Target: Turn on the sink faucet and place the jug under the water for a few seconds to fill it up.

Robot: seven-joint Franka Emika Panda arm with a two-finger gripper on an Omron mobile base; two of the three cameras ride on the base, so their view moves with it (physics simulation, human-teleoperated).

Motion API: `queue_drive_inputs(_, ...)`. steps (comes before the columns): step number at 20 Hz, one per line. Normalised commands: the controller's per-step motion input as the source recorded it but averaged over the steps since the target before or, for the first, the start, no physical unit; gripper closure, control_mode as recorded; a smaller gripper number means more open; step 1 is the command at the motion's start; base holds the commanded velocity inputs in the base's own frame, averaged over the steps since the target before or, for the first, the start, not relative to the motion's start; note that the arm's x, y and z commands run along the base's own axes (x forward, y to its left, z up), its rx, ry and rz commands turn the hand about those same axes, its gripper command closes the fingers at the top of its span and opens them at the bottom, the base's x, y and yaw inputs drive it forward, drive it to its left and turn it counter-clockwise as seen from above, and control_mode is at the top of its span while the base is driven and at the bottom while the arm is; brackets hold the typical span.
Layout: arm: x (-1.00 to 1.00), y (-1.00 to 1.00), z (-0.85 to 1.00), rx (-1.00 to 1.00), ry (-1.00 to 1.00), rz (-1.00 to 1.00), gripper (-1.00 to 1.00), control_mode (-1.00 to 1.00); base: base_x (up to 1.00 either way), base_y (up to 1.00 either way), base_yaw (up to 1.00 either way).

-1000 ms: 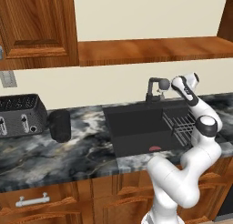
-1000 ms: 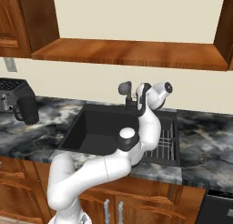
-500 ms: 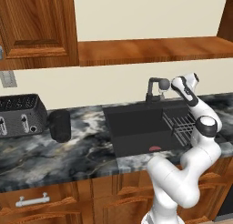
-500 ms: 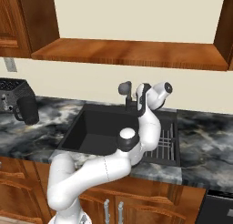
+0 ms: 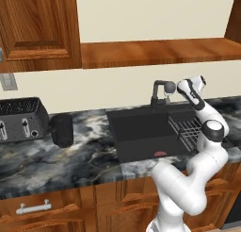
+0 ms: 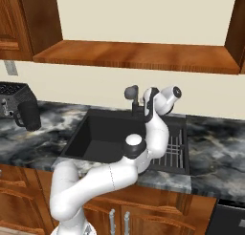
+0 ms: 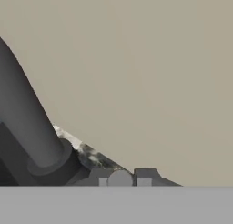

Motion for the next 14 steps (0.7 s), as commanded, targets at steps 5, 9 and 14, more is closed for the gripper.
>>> queue_drive_inputs(5, 0.0, -0.02, -0.07, 0.0, 0.0, 0.0, 1.0, -1.0, 0.0, 0.0, 0.0)
queue_drive_inputs(9, 0.0, -0.24, -0.15, 0.01, 0.0, 0.0, 1.0, -1.0, 0.0, 0.0, 0.0)
queue_drive_inputs(14, 0.0, -0.38, -0.19, 0.03, 0.0, -0.05, 1.0, -1.0, 0.0, 0.0, 0.0)
